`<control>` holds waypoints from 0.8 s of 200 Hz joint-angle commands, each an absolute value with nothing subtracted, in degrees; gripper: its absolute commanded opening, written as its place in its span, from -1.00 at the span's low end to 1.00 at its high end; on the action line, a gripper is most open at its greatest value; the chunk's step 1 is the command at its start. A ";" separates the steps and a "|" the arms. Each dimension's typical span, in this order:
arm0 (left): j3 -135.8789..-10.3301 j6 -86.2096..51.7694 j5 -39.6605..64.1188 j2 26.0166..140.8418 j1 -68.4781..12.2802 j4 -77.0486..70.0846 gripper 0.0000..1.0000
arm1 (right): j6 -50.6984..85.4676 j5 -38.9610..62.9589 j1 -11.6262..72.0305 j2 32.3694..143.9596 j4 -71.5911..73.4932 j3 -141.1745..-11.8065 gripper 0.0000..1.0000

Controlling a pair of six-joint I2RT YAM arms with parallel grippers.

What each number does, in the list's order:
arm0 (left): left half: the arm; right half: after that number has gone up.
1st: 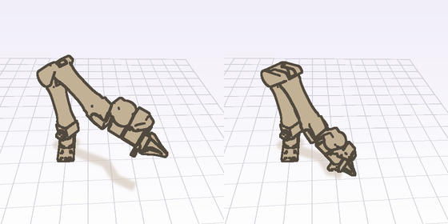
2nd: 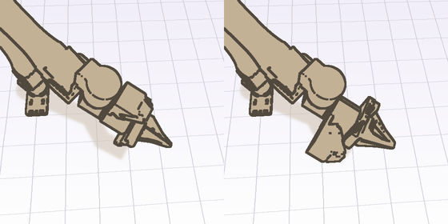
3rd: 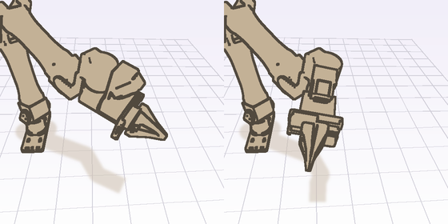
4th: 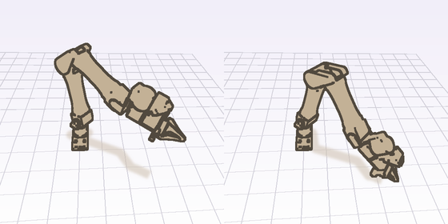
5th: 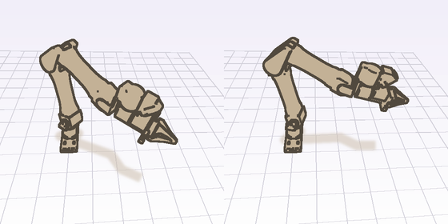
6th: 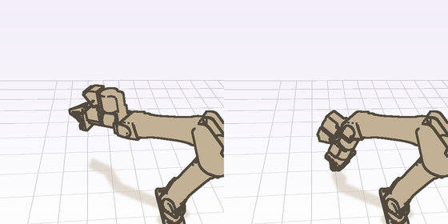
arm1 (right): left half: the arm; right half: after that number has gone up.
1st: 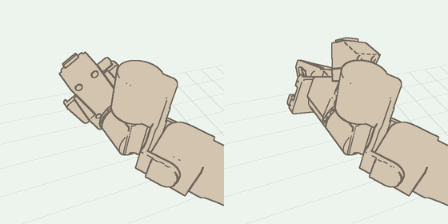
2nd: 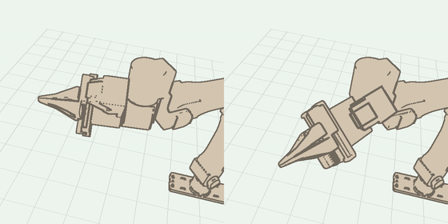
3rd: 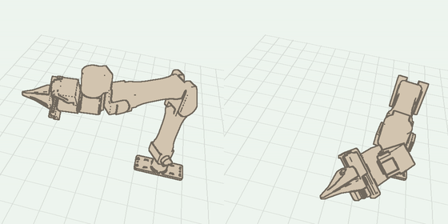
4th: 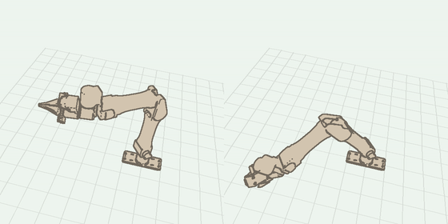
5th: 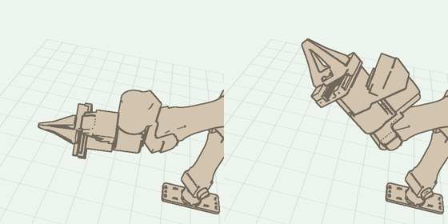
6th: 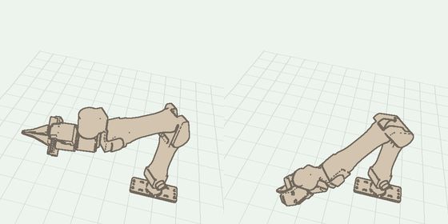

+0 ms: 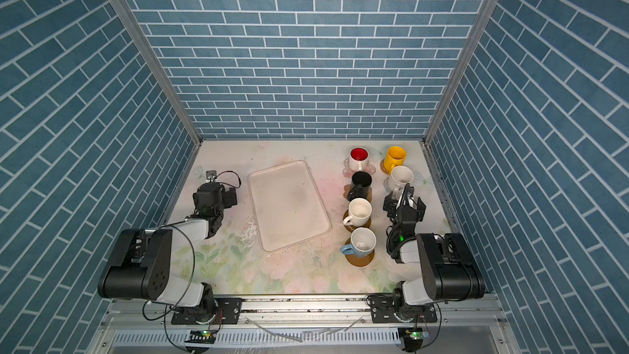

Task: Place cups on coasters
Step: Reset both arms

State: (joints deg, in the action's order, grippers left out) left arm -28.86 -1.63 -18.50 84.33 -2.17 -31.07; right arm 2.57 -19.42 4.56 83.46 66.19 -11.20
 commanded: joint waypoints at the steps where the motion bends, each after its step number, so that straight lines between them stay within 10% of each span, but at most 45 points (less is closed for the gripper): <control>1: -25.88 -1.92 -20.11 83.15 -2.31 -38.30 0.99 | 0.41 -19.15 4.35 83.94 70.47 -10.12 0.98; 160: -22.06 4.68 -6.60 87.35 -3.19 -49.36 0.99 | -0.09 -18.15 4.41 85.30 74.98 -8.48 0.98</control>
State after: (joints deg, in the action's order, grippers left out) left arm -19.70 3.18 -9.91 86.85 -3.09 -52.07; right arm 2.48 -18.61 4.56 85.54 74.61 -8.60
